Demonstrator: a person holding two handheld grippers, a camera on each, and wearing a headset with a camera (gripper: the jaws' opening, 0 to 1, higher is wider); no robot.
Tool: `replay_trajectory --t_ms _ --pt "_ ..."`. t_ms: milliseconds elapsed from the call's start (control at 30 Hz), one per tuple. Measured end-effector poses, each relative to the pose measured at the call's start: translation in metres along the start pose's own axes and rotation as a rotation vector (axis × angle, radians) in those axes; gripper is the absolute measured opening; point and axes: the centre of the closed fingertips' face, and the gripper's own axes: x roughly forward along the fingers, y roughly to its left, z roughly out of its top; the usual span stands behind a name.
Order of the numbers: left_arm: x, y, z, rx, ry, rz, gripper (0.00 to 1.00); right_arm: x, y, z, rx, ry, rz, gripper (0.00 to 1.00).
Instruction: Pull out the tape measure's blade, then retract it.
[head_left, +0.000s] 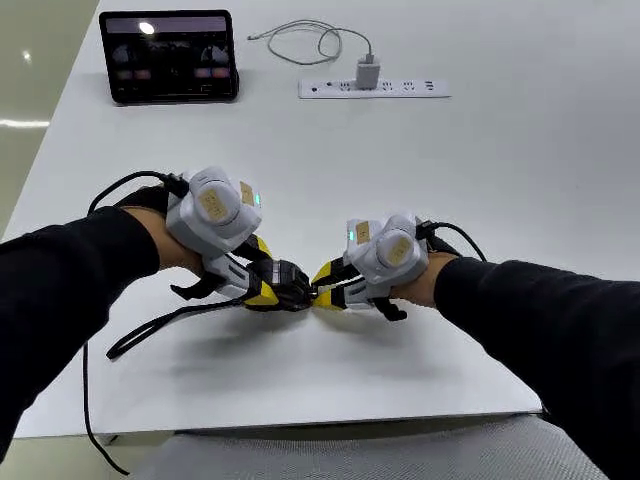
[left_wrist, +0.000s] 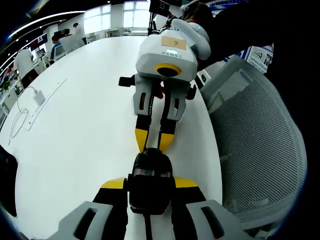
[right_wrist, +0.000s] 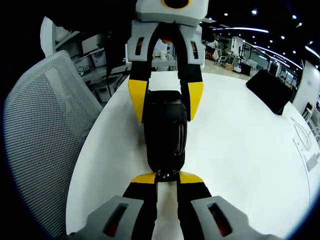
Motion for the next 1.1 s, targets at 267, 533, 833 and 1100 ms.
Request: replay_trajectory --t_ms 267,533,833,1100 --pt "0.0 0.0 0.002 0.005 -0.005 0.012 0.28 -0.003 -0.002 -0.003 0.029 -0.001 -0.003 0.08" --pt "0.0 0.0 0.002 0.006 -0.005 0.007 0.28 -0.008 -0.002 -0.009 0.054 0.0 -0.013 0.09" --pt "0.001 -0.001 0.002 0.011 0.0 0.003 0.29 -0.003 -0.002 -0.005 0.088 0.025 0.006 0.12" --pt "0.001 0.0 0.001 0.008 -0.008 0.009 0.29 0.006 -0.001 -0.004 0.081 0.046 0.011 0.12"
